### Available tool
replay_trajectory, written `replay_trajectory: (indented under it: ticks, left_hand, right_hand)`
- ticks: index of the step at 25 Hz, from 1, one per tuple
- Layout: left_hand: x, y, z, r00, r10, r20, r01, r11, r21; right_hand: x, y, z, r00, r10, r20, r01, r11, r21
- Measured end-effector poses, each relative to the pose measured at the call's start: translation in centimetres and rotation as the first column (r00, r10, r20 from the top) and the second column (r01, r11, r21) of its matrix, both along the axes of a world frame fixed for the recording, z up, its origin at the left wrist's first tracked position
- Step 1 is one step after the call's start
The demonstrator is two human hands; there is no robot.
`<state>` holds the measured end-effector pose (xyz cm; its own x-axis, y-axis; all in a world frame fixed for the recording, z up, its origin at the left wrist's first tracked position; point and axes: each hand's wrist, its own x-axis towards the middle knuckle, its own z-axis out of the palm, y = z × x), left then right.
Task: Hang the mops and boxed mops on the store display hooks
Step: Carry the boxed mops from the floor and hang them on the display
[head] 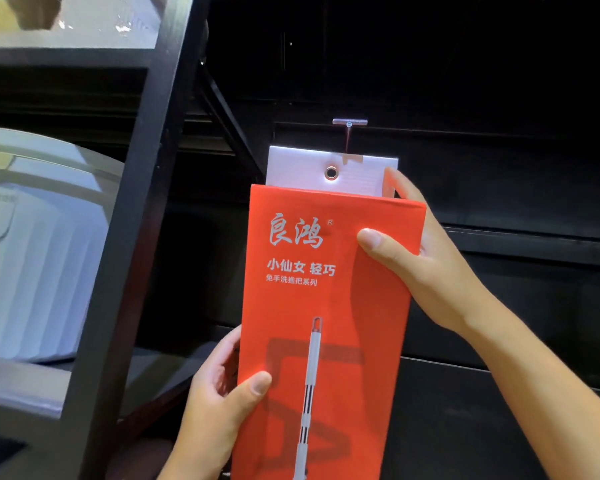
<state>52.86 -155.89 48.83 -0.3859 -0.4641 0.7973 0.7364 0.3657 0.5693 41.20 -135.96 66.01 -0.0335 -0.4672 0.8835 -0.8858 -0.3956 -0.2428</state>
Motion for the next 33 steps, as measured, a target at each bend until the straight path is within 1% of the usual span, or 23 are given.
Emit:
replay_trajectory:
  ticks: [7,12,22,27,33]
  left_hand:
    - [0.2,-0.5,1.5,0.998,-0.028,0.050,0.027,0.999,0.026]
    - [-0.2,-0.7,1.9,0.997,-0.050,0.066,0.046,0.998,0.051]
    - [-0.3,-0.2,2.5,0.992,-0.101,0.073,0.098,0.995,0.036]
    - [-0.1,-0.4,2.1,0.988,-0.114,0.106,0.112,0.993,0.025]
    - [-0.8,-1.3,0.9,0.984,-0.118,0.136,0.111,0.992,0.057]
  right_hand:
    - [-0.4,-0.6,1.6,1.000,-0.021,0.017,0.022,1.000,-0.014]
    - [-0.4,-0.6,2.3,0.999,-0.036,0.004,0.036,0.999,0.004]
    - [0.7,0.3,3.0,1.000,0.012,-0.017,-0.012,1.000,-0.018]
    - [0.1,0.2,2.4,0.999,0.040,0.014,-0.040,0.999,-0.016]
    - [-1.5,-0.8,1.2,0.996,0.036,0.080,-0.037,0.999,0.017]
